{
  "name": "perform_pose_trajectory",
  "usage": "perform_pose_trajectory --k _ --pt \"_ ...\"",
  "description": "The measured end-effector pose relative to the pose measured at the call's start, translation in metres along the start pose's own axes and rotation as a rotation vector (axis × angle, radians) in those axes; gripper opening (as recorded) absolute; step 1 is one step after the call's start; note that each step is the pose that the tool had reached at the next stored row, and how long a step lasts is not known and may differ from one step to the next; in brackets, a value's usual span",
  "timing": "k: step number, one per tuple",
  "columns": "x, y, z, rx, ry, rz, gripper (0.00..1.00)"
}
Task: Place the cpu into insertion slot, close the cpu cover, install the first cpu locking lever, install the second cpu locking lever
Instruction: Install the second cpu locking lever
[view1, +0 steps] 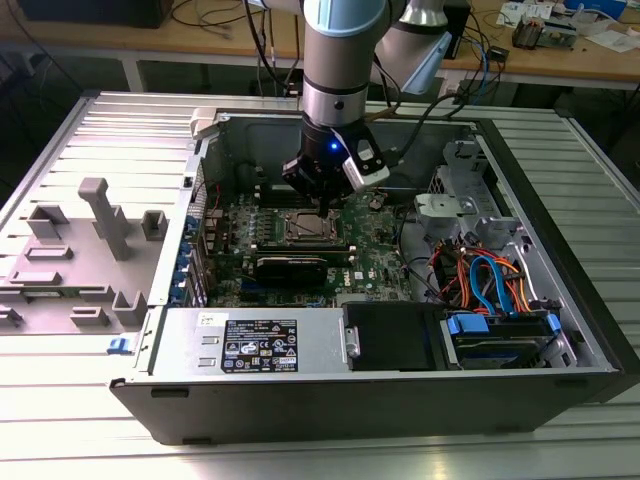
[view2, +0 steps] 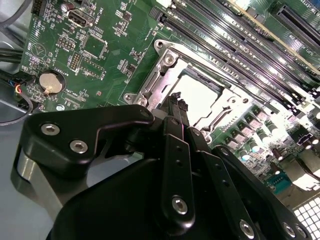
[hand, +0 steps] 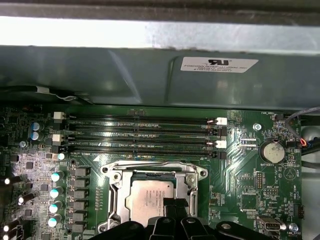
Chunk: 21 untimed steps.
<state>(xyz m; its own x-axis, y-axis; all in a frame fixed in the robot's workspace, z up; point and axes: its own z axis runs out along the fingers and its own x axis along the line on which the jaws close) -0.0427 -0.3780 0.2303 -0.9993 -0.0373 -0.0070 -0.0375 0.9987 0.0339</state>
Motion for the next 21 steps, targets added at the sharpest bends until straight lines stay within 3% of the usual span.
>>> perform_pose_trajectory --k 13,21 --pt "0.0003 -0.0005 -0.0015 0.0003 -0.0001 0.000 0.11" --pt "0.0006 -0.0098 -0.0017 0.0030 0.0001 0.000 0.11"
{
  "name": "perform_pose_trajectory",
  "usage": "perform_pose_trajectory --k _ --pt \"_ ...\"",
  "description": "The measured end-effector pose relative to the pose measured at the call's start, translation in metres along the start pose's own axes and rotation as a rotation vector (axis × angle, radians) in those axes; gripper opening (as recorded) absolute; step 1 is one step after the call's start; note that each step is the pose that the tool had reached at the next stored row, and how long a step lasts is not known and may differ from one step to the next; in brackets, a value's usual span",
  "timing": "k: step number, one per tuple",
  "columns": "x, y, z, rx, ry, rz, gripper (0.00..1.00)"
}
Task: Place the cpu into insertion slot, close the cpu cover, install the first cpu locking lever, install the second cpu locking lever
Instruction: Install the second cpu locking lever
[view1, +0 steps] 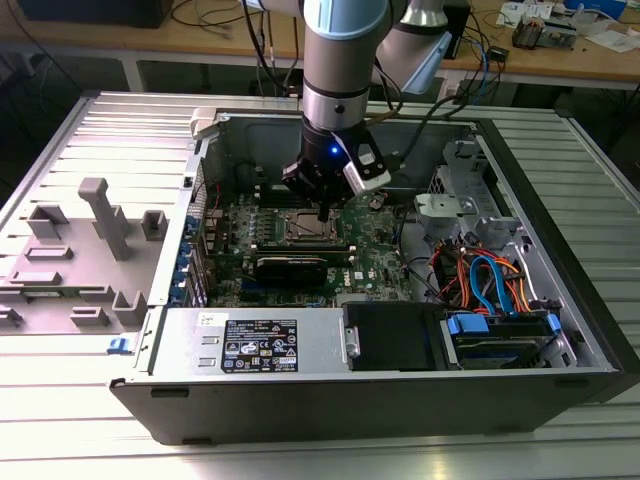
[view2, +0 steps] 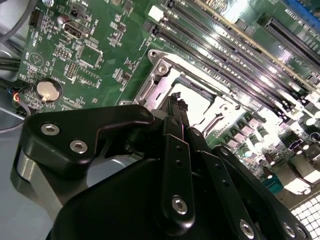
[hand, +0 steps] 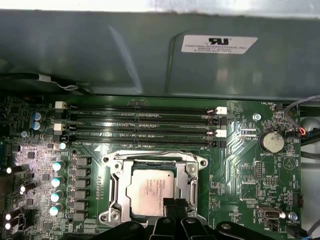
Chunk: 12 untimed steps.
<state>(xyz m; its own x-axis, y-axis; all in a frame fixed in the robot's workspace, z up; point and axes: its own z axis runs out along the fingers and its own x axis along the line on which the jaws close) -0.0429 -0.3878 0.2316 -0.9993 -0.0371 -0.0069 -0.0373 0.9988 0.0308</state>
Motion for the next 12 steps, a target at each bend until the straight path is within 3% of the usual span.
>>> perform_pose_trajectory --k 12 --pt "0.0000 -0.0021 -0.0031 0.0001 0.0000 0.000 0.11"
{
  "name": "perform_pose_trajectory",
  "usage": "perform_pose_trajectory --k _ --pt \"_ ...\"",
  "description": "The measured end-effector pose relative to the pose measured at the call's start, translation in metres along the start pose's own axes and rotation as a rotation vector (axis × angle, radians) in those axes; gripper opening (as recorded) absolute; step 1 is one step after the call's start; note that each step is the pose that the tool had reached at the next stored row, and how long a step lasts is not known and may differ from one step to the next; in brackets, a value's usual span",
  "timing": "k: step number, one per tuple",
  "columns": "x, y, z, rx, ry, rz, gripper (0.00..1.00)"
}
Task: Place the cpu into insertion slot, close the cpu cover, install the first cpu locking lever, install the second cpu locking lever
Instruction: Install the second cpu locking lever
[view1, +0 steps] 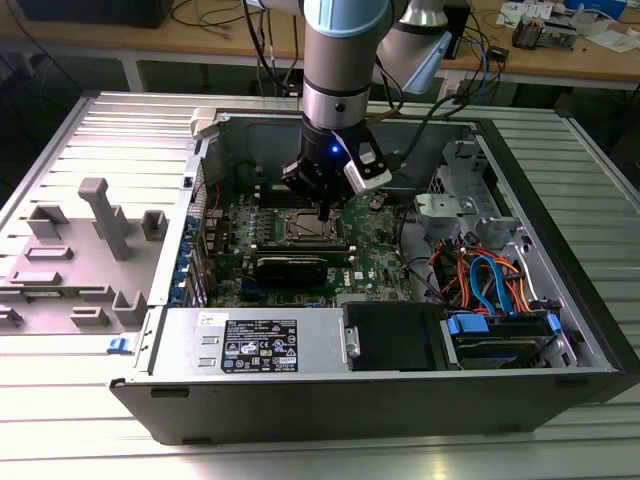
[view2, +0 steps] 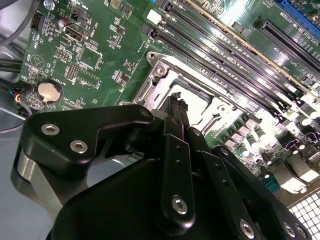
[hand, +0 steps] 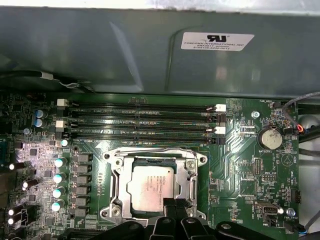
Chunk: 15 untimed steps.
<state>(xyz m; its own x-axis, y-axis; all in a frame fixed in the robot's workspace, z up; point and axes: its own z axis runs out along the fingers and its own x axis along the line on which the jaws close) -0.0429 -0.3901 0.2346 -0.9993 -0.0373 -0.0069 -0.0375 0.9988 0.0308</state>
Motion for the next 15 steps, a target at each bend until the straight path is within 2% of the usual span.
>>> perform_pose_trajectory --k 9,15 --pt "0.0000 -0.0007 0.0000 0.0004 0.0000 0.000 0.11" --pt "0.0002 -0.0062 -0.0002 0.0006 -0.0001 0.000 0.11"
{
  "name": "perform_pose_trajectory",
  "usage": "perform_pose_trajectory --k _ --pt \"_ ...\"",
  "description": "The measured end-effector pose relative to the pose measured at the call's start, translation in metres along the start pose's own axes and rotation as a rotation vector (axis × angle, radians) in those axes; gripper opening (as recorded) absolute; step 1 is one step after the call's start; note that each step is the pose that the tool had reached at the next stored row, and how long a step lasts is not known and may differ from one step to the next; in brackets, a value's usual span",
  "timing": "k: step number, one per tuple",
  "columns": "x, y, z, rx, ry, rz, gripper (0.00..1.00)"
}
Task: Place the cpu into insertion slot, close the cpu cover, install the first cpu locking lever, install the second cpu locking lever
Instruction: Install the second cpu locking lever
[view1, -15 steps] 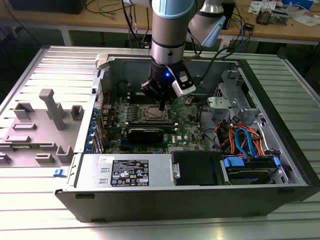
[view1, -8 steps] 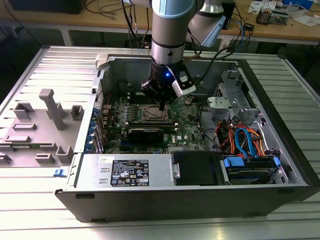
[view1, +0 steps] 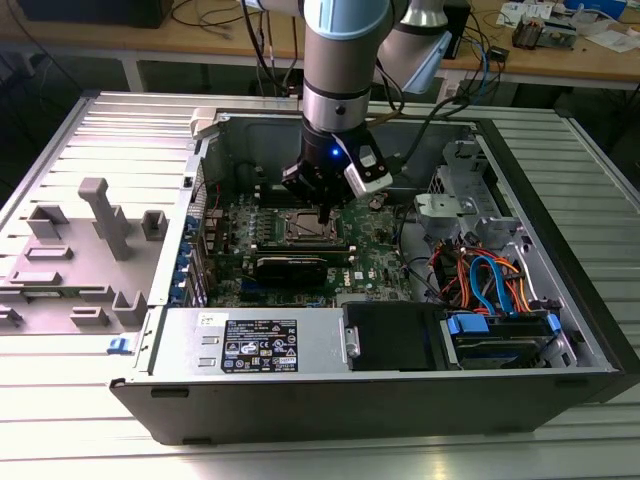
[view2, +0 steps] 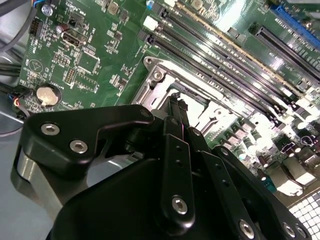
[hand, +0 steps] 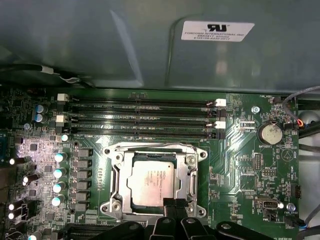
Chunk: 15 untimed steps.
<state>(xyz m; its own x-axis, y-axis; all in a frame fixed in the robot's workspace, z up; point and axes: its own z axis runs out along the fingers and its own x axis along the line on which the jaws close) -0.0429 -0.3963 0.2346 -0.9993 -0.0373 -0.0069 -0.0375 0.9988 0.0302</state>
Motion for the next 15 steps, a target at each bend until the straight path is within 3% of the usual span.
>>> perform_pose_trajectory --k 15 --pt "0.0000 -0.0006 -0.0011 0.0007 0.0001 0.000 0.11"
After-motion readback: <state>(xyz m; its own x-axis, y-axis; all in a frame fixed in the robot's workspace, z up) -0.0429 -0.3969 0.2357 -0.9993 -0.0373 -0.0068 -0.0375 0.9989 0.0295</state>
